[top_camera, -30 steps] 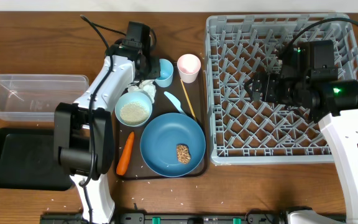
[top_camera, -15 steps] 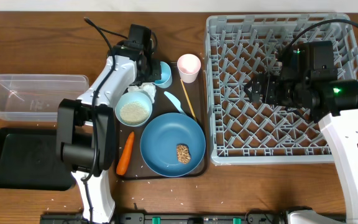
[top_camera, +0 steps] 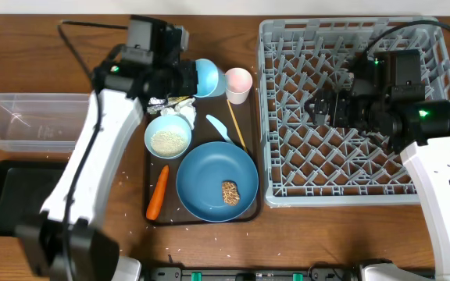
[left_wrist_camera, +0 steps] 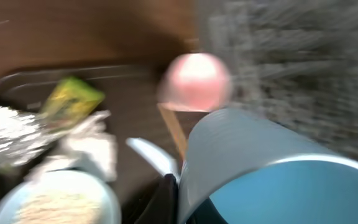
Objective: Sort waste into correct bins and load items into the dishwasher rack
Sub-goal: 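Grasp the light-blue cup with the left gripper and lift it, then pass the light-blue cup from the left gripper to the right gripper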
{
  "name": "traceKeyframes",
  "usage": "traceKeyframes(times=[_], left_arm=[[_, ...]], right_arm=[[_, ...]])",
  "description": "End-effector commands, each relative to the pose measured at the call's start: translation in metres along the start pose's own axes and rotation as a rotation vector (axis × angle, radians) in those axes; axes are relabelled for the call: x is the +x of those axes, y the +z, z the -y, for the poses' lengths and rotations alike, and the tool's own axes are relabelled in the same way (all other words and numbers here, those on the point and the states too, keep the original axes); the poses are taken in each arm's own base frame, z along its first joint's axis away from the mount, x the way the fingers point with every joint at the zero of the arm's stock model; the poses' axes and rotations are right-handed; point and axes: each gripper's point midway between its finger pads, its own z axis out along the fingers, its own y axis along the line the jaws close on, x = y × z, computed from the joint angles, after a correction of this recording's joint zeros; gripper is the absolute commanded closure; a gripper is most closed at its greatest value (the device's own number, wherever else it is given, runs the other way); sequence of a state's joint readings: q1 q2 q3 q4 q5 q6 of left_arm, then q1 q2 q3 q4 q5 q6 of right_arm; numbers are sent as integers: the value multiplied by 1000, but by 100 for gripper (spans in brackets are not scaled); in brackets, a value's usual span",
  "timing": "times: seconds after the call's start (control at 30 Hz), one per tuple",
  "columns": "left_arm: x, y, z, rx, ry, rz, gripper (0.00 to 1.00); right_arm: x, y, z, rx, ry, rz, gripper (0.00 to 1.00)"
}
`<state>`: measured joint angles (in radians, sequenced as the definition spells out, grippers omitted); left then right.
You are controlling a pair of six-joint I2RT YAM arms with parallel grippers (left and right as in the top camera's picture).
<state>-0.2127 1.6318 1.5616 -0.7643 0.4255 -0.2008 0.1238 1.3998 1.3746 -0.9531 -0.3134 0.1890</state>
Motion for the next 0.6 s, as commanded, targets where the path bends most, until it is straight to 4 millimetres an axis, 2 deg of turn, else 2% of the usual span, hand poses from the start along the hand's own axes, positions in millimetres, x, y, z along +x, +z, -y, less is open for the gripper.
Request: traceKeyframes(times=[0.0,0.1,0.17,0.23,0.33,0.47,0.57], left_arm=[[6,-24,53,267,66,-14,94],[6,-42,78,410,95,-8,94],[7,-53,96,537,112,-19,94],[9,-64,110,651,126,-35,94],[13,-83,125,804,142,-60,94],[18,-107,141,975,172,-87,94],[20,-120,148,1058,200,-97,94]], right_arm=[[-5,-7,-29,-168,-128,15,1],[-10,-14,-51,-295,-162,45,2],[-13,-25,-77,-448,-276,83,8],[-10,-43,-105,-626,-412,129,14],[-3,-74,-135,-851,-568,200,16],[-4,-94,-148,-923,-661,275,16],[-5,-108,-156,-973,-721,328,12]])
